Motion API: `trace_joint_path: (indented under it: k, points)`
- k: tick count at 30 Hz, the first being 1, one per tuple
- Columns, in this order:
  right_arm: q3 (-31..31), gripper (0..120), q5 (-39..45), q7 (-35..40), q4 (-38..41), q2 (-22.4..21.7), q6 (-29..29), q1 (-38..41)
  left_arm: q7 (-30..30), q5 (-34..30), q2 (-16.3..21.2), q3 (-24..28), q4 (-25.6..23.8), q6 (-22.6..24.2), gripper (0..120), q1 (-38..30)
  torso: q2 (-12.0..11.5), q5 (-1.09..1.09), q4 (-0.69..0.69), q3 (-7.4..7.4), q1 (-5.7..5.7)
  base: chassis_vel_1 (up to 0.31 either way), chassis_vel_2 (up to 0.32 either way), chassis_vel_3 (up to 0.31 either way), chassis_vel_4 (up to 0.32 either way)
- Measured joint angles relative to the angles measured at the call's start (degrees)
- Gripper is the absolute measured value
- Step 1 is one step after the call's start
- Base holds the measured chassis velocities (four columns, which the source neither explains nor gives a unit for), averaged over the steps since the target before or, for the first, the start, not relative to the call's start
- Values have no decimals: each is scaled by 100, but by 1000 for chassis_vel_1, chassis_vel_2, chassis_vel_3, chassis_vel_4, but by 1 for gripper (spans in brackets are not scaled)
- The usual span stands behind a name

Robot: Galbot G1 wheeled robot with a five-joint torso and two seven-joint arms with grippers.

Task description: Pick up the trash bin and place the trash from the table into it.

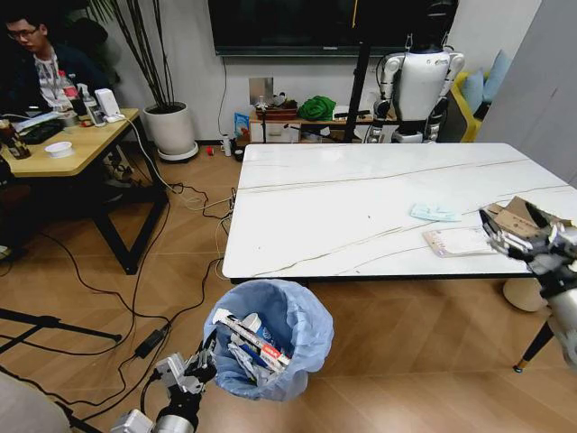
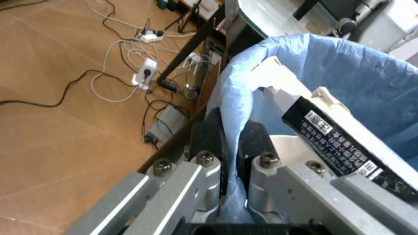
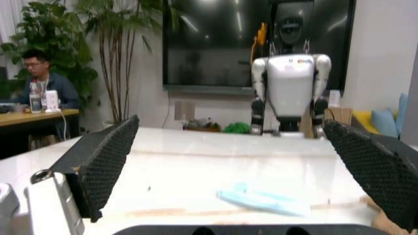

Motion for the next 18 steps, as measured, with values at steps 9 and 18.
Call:
trace_joint_path:
  k: [9,18]
  points:
    - [-197,100,-304,-168,-180,284,-6,-316,-32,-24,196,-2,-64,29,0,139,0,-3,1,0,1,0,0,0,0]
    - [-295,100,-480,-268,-278,444,132,-323,-31,-9,156,54,-39,25,0,123,0,-1,1,1,1,-21,-19,19,17]
